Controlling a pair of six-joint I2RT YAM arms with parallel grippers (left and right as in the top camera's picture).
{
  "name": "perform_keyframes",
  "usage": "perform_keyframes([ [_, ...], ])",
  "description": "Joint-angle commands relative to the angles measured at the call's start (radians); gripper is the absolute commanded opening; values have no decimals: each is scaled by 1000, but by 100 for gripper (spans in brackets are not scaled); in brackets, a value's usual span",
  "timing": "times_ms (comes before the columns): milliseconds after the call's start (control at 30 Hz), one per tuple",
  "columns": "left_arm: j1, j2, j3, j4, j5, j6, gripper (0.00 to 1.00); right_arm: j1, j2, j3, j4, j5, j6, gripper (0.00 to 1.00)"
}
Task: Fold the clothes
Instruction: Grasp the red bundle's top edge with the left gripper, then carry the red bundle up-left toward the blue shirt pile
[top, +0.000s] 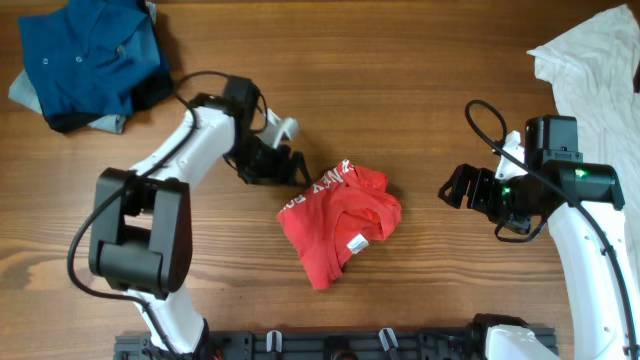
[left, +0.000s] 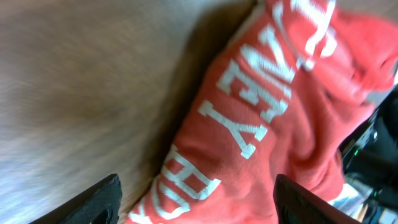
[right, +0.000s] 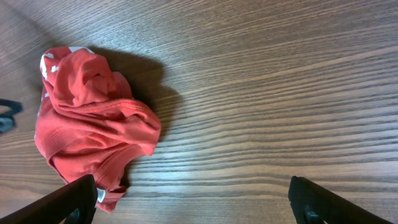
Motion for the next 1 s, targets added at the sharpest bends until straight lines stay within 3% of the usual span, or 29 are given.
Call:
perform_keyframes([
  [0,-35,17,-55,12,28,51,77,-3,4,-4,-2,-20,-9,99],
  [300,-104,72,-66,22,100,48,77,-3,4,-4,-8,-20,-9,99],
  [367,-132,79,-66,28,99,19,73,-3,4,-4,-7,-20,-9,99],
  [433,-155,86,-66,34,99,12,62,-3,4,-4,-7,-24,-10,99],
  [500,-185,101,-66,52,99,8,40,-3,4,-4,-7,-43,-13,99],
  [567,-209,121,-66,89,99,-46,4,-3,4,-4,-10,-43,-13,99],
  [733,-220,129,-66,237,67,-243,4,-3,4,-4,-16,-43,-12,99],
  [967,-111,129,-66,516,-269,-549,4,-3,4,-4,-31,-42,-28,98],
])
